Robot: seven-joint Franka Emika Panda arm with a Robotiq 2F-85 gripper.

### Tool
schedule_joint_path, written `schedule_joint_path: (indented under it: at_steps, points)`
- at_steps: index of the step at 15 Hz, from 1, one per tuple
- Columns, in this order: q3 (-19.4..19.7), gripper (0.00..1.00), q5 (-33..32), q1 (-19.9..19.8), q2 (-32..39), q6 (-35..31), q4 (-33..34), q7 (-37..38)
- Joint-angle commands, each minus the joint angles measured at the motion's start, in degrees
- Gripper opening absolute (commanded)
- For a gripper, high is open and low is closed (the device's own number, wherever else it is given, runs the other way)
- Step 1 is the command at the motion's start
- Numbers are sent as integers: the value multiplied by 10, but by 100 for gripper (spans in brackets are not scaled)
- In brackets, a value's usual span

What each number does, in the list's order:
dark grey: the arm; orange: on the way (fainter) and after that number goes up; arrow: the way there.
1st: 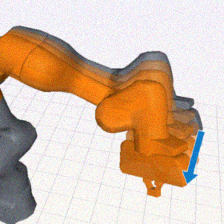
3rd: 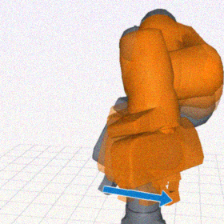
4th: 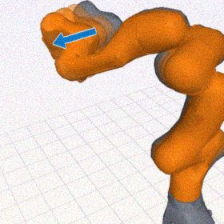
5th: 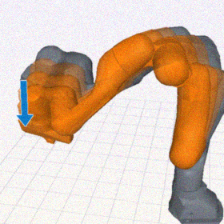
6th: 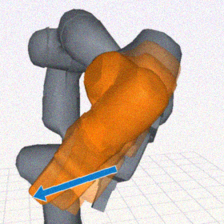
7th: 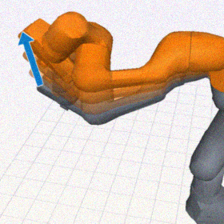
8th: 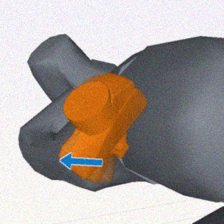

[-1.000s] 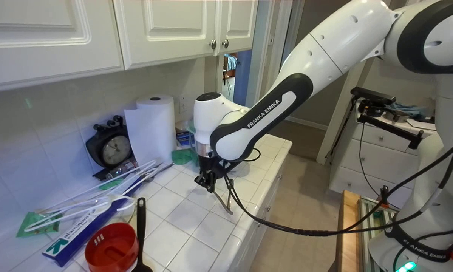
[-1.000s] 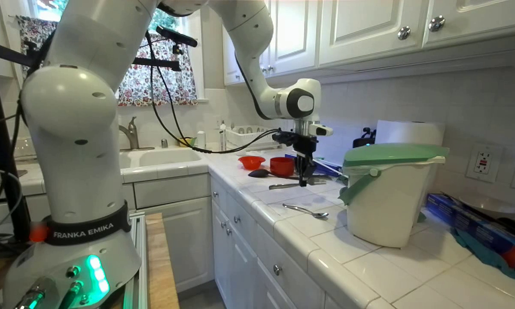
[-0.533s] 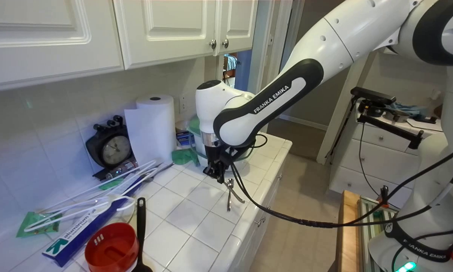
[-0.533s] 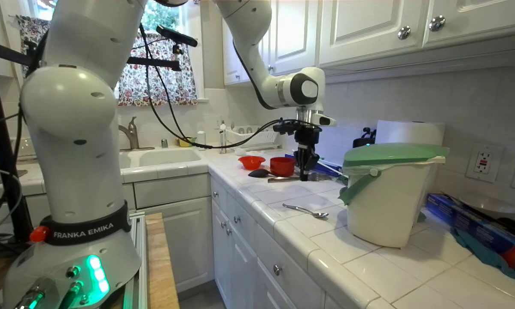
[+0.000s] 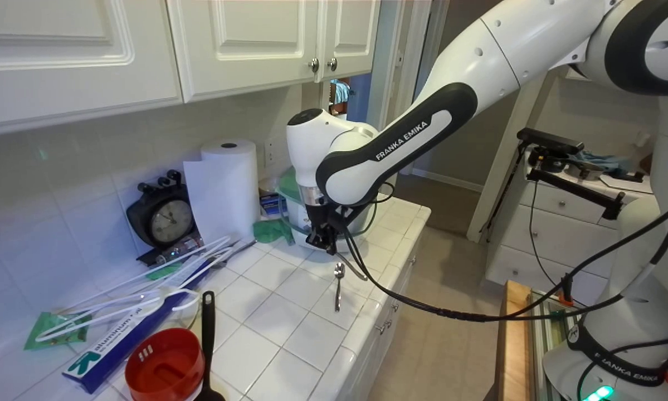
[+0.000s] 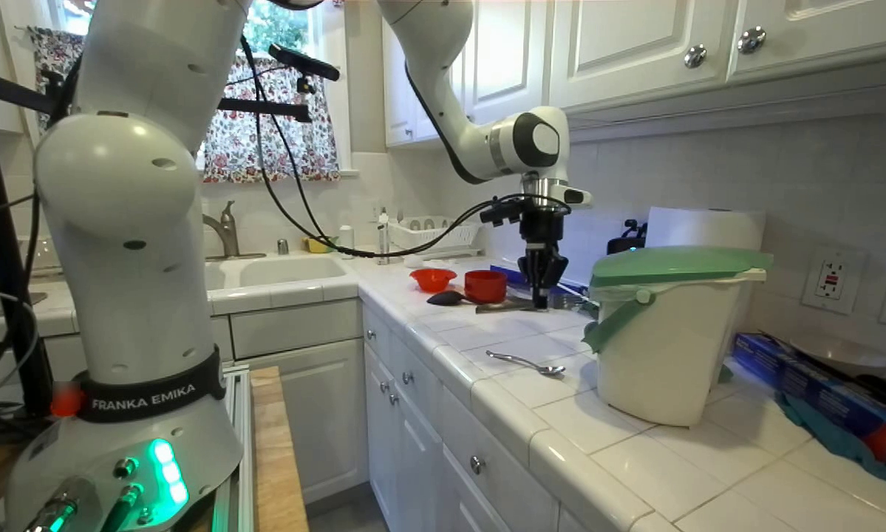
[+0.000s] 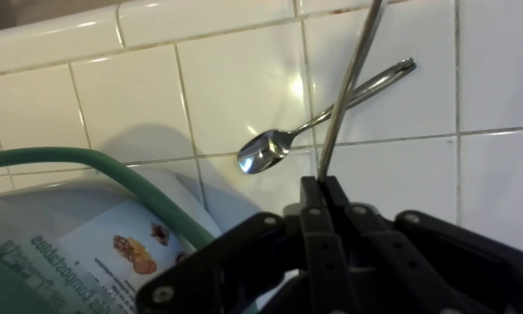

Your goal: Use the fork to open the bin

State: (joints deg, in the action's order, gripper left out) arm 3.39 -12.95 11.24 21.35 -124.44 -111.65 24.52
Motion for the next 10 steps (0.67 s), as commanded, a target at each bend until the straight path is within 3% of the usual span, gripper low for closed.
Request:
schedule_joint_path:
  at_steps: [1, 10]
  points:
    - [-2, 4, -35, 6, 4, 30, 22, 17]
    - [-2, 4, -83, 34, -19, 48, 6, 105]
